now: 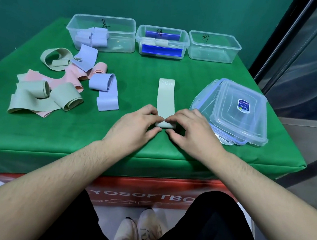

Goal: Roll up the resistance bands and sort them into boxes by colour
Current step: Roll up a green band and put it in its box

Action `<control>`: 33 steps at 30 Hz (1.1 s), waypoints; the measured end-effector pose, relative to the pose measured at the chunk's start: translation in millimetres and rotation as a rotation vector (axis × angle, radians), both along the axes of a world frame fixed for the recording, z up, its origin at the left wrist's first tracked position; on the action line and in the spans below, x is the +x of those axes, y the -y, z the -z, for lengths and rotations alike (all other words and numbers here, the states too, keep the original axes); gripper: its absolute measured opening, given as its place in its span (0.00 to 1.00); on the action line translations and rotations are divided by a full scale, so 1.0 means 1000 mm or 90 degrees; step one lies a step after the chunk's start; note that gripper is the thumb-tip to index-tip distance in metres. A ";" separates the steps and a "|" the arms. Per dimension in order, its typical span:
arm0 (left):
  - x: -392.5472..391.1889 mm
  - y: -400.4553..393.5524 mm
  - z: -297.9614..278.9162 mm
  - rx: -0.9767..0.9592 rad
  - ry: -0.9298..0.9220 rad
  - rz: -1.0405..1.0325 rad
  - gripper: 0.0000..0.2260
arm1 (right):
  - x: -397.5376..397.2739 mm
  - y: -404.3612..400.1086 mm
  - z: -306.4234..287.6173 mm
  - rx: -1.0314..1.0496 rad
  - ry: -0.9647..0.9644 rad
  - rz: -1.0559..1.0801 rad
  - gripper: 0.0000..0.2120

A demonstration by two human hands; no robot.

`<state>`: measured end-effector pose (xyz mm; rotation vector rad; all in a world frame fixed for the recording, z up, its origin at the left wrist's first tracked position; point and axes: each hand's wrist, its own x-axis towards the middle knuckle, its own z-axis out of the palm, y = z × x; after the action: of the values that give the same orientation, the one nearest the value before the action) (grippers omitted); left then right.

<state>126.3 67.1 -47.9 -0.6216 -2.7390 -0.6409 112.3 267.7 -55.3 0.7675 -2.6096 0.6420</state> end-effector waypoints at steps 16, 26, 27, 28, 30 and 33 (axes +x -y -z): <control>0.029 0.008 0.008 0.079 -0.073 0.042 0.10 | 0.028 -0.007 0.002 0.013 -0.034 -0.042 0.11; 0.032 0.009 0.013 0.081 -0.056 0.054 0.12 | 0.036 -0.008 0.002 0.016 0.002 -0.024 0.15; 0.031 0.009 0.013 0.081 -0.050 0.053 0.13 | 0.035 -0.008 0.001 0.016 0.004 -0.018 0.15; 0.030 0.009 0.012 0.078 -0.044 0.053 0.14 | 0.035 -0.007 0.000 0.017 0.006 -0.015 0.16; 0.028 0.009 0.010 0.073 -0.024 0.054 0.15 | 0.035 -0.007 -0.002 0.019 0.006 -0.018 0.16; 0.026 0.009 0.007 0.075 -0.004 0.055 0.15 | 0.033 -0.006 -0.001 0.013 0.003 -0.027 0.14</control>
<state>152.6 57.9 -55.0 -0.7157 -2.6573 -0.8128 145.6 273.3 -54.8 0.8299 -2.6140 0.6300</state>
